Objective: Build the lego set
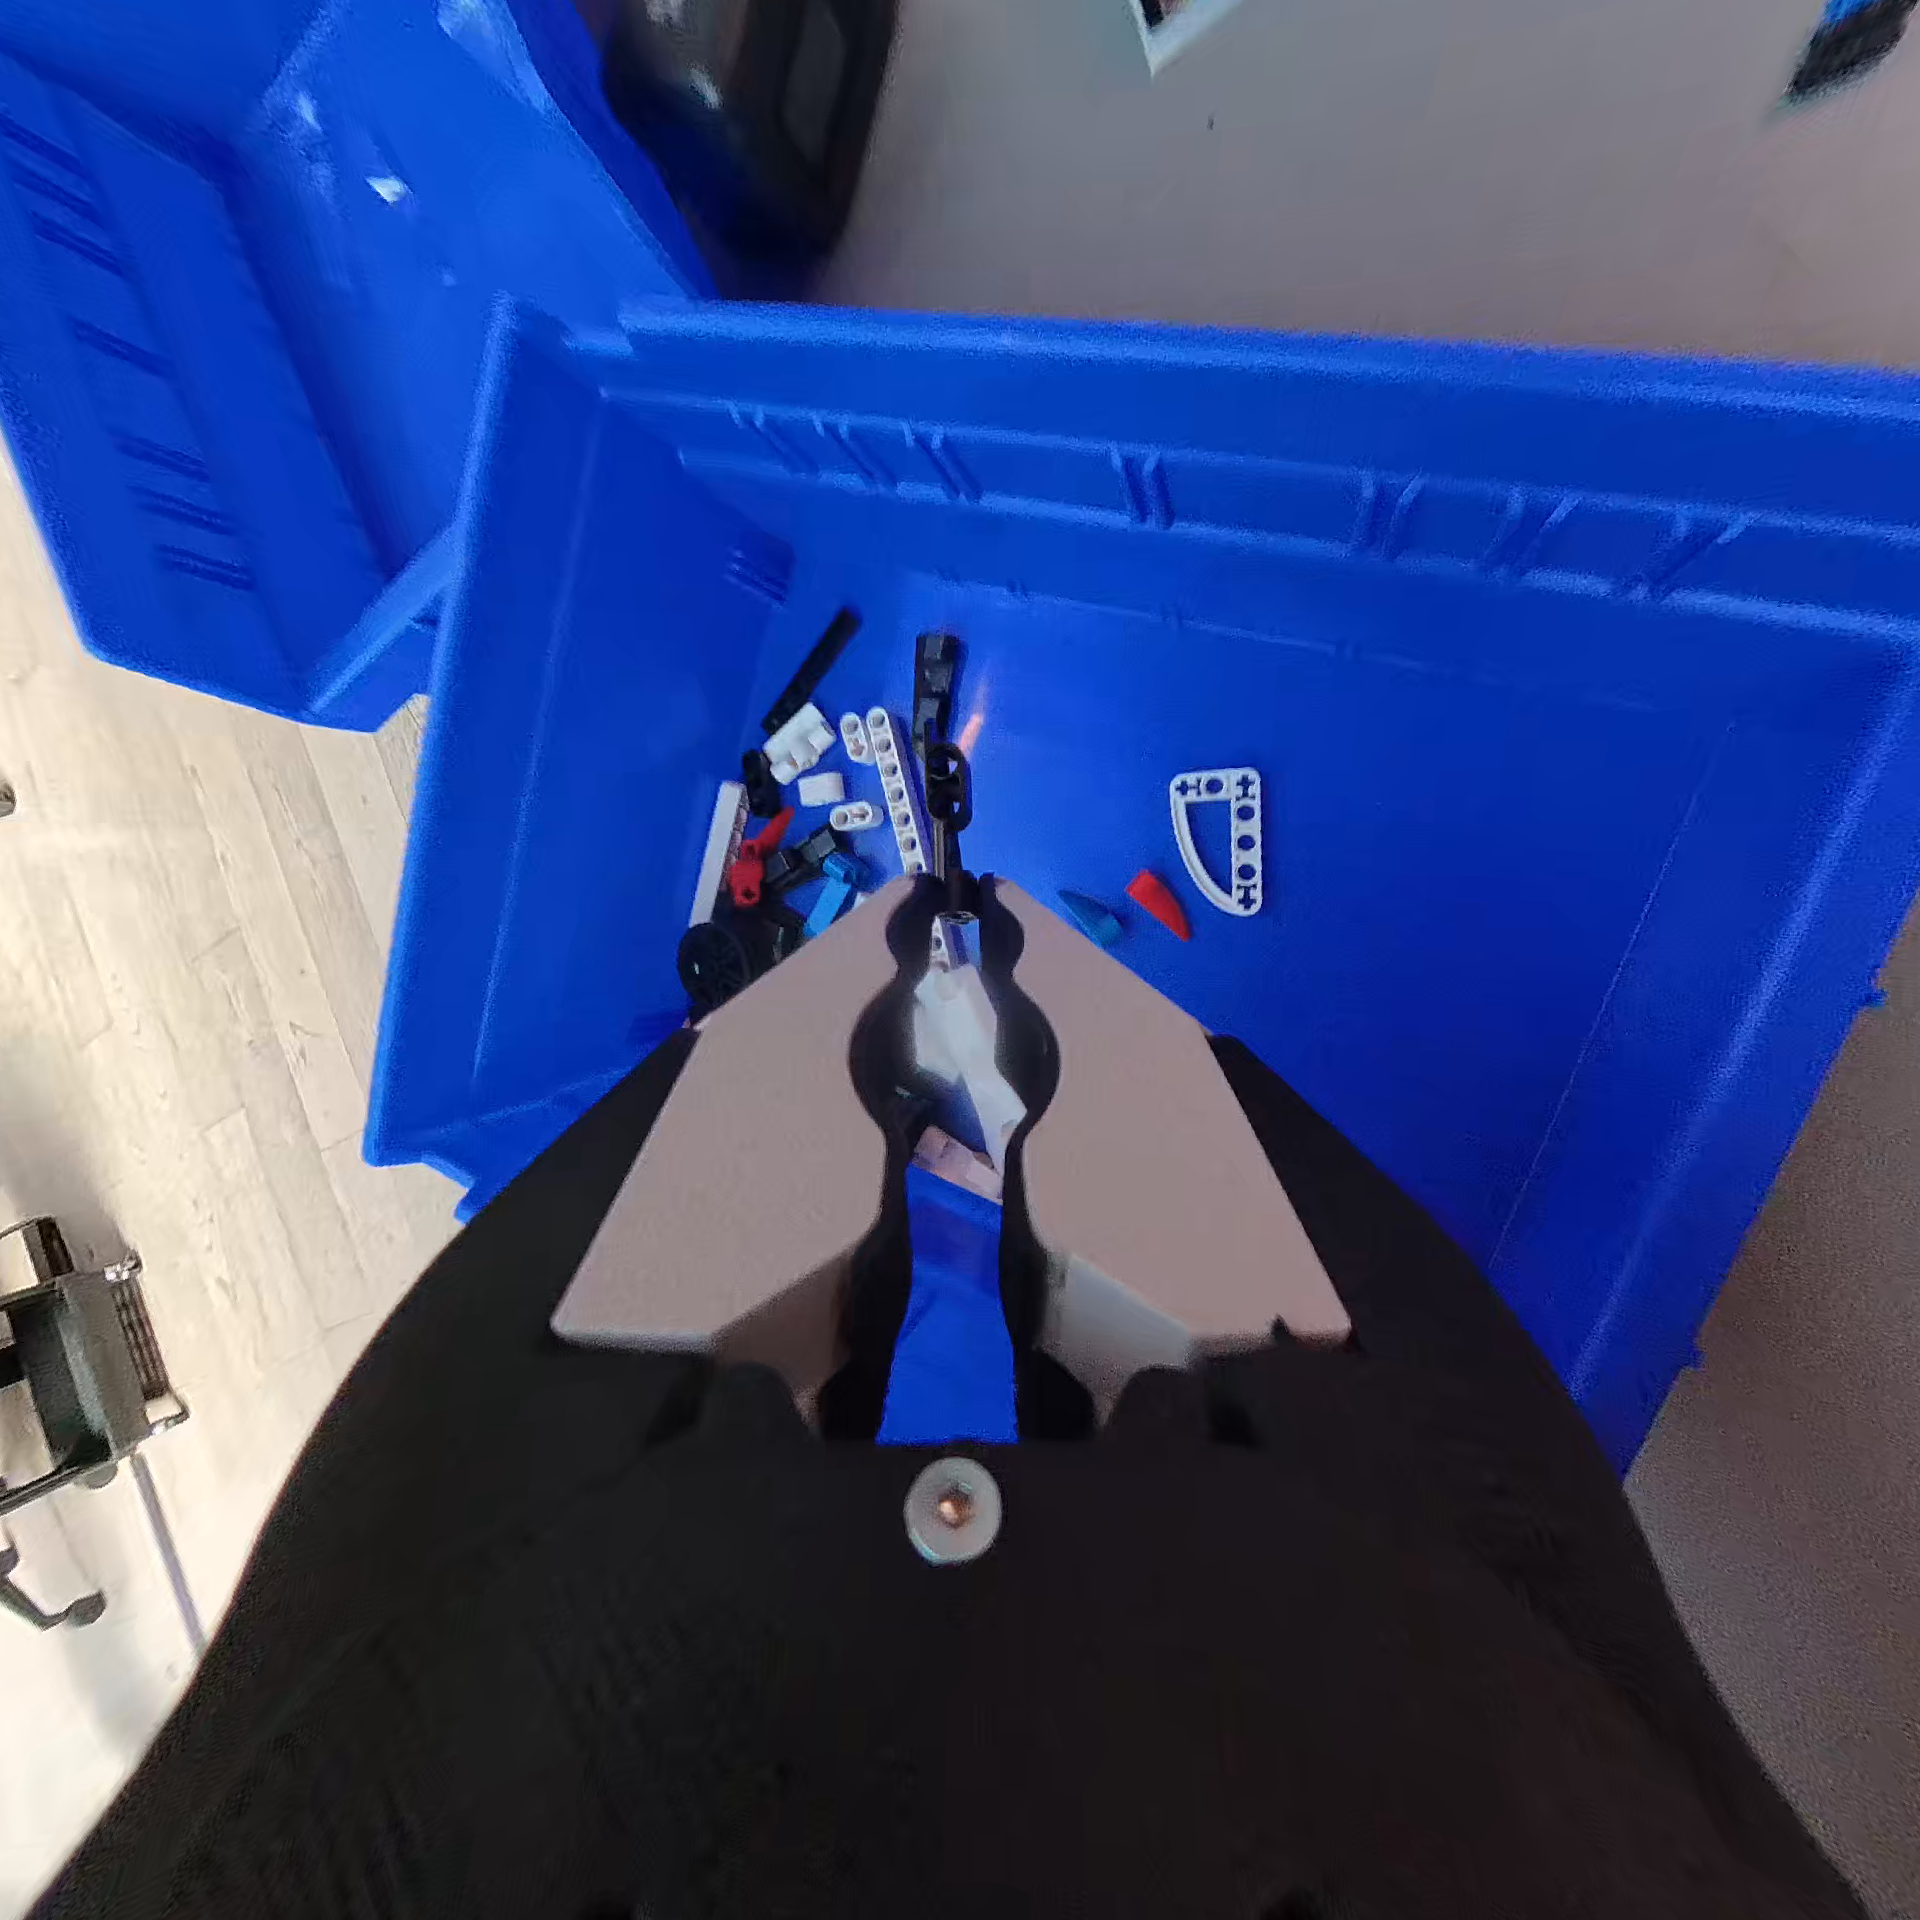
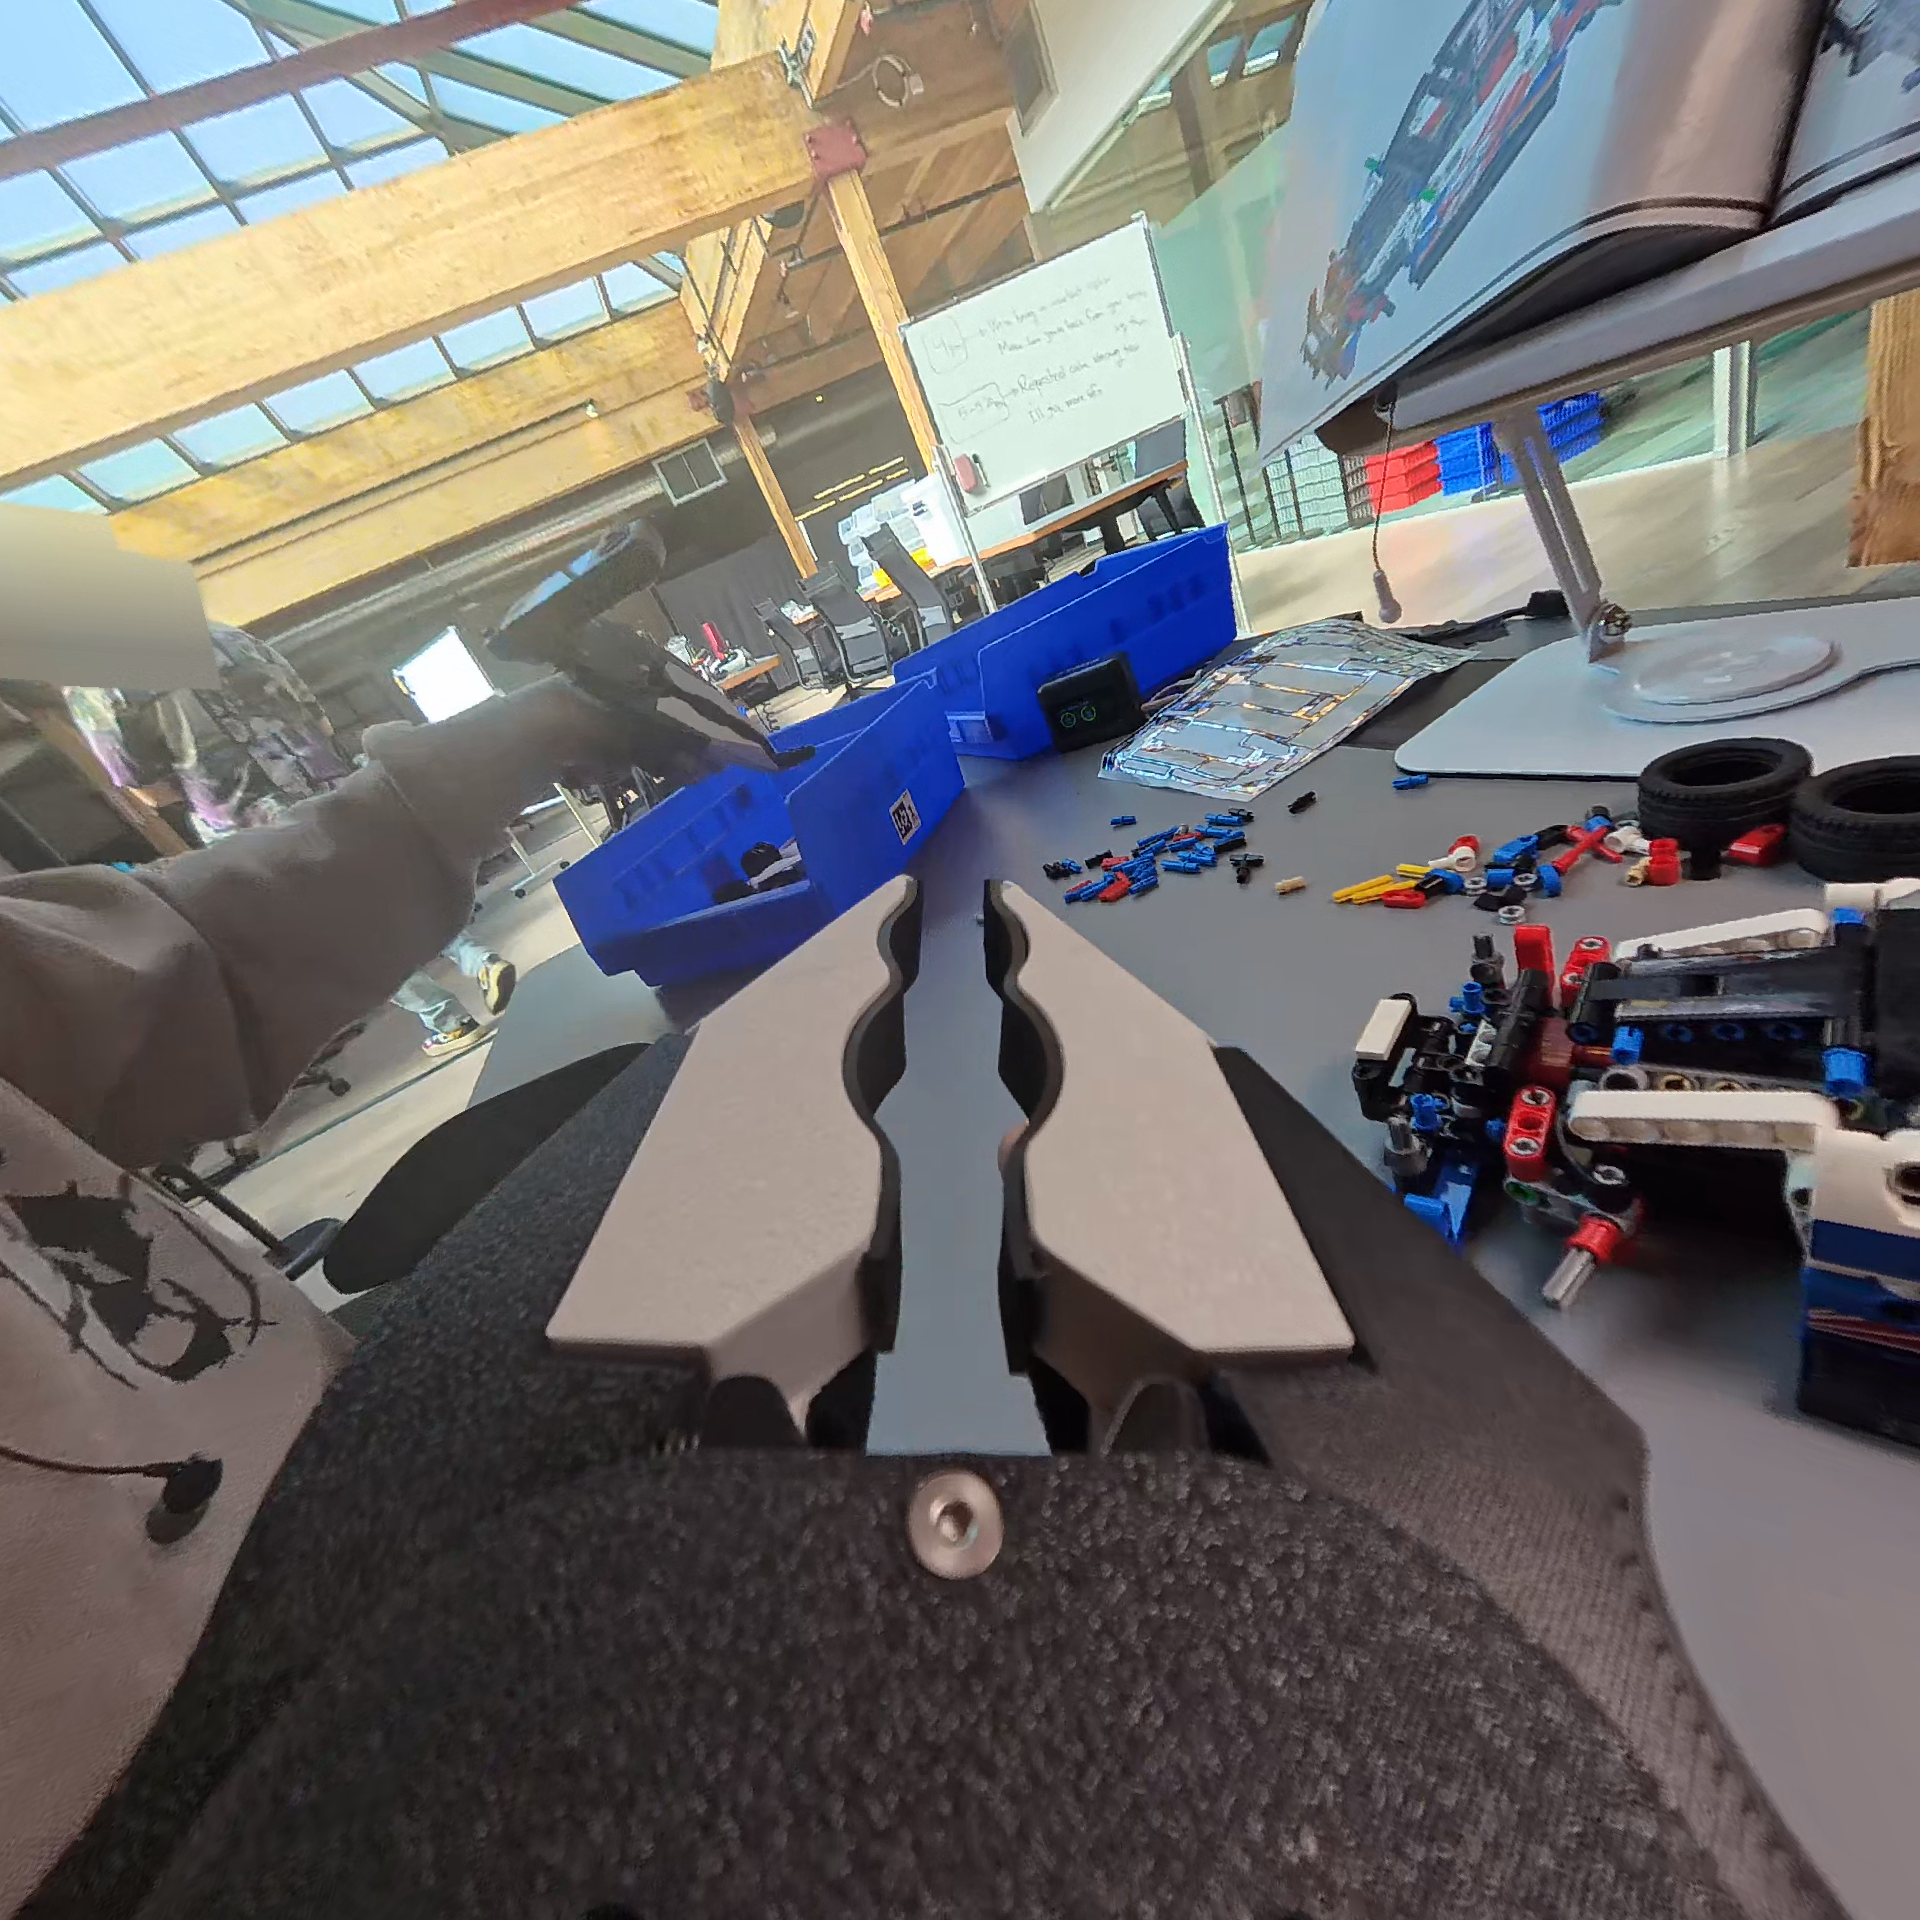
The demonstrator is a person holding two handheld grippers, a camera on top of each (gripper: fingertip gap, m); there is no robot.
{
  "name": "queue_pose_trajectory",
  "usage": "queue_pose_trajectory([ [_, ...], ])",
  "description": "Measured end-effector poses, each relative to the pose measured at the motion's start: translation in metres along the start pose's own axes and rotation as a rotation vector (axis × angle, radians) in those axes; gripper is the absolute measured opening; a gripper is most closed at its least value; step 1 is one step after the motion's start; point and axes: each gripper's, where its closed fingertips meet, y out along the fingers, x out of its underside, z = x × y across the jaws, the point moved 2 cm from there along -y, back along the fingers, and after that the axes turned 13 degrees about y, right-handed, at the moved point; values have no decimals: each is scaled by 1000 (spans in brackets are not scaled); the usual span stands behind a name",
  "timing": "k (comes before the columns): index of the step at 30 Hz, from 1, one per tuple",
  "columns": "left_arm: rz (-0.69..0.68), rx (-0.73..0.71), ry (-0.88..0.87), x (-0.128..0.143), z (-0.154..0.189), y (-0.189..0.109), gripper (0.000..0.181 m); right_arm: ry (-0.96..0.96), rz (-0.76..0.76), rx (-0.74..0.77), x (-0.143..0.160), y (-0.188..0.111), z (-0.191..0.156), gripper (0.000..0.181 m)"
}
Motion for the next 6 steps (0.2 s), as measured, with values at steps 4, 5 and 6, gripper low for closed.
queue_pose_trajectory([
  [4,-110,124,76,5,19,37,7,-15,-24,27,7,2,4,9],
  [5,-109,153,81,1,25,44,7,-14,-25,33,7,2,5,9],
  [6,-118,173,91,-1,29,50,7,-12,-24,38,8,2,6,9],
])
